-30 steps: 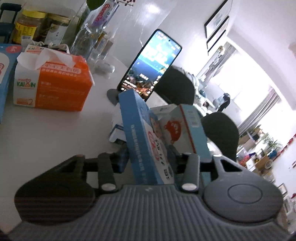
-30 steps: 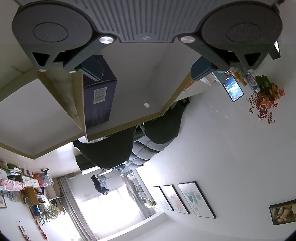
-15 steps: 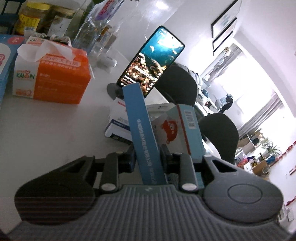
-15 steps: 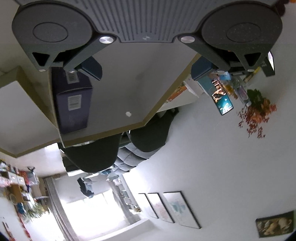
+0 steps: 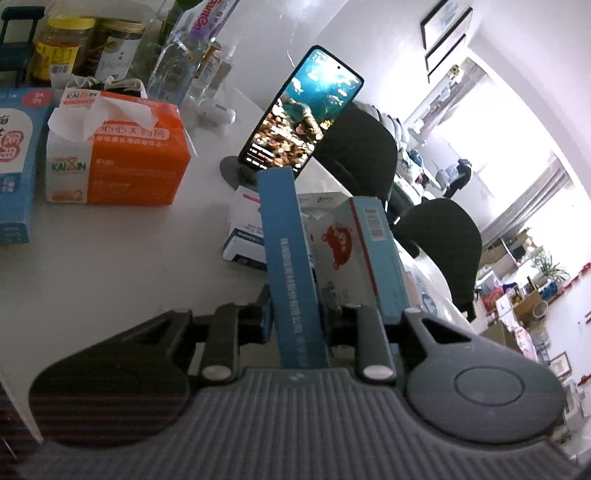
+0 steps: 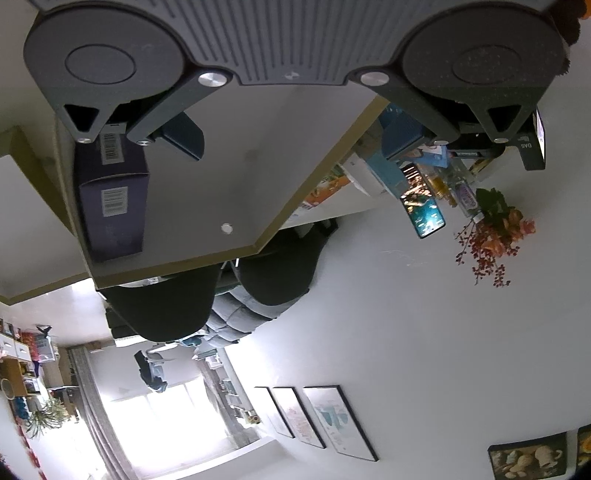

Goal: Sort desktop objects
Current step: 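Lift the tall blue box with the left tool while the right tool approaches the patch box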

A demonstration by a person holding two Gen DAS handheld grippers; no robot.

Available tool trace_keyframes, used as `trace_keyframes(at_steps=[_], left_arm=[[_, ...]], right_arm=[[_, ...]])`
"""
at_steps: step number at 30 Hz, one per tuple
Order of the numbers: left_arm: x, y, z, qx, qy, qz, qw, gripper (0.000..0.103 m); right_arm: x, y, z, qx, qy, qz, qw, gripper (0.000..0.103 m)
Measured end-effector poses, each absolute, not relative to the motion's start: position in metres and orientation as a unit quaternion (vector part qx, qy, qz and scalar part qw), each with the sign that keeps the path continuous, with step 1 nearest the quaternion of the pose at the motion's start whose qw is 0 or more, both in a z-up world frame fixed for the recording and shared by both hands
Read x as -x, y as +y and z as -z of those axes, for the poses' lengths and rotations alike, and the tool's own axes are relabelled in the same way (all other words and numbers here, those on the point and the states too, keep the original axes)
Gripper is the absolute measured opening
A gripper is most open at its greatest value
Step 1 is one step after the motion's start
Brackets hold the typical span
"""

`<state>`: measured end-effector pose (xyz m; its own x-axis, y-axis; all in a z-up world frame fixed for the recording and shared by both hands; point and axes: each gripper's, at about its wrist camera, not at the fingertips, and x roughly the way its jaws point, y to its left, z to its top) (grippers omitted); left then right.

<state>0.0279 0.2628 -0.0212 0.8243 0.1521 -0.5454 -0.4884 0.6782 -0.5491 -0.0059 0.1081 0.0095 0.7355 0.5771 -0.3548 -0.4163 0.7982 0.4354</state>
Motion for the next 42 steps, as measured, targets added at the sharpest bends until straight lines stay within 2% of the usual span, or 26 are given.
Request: trace_keyframes(at_steps=[29, 42], left_arm=[[-0.01, 0.236, 0.002, 0.289, 0.324, -0.101, 0.895, 0.02], [-0.013, 0.22, 0.006, 0.289, 0.342, -0.071, 0.891, 0.021]], right_arm=[[0.029, 0.162, -0.019, -0.144, 0.247, -0.391, 0.875, 0.102], [0.039, 0.208, -0.005, -0.104, 0.287, -0.45, 0.839, 0.092]])
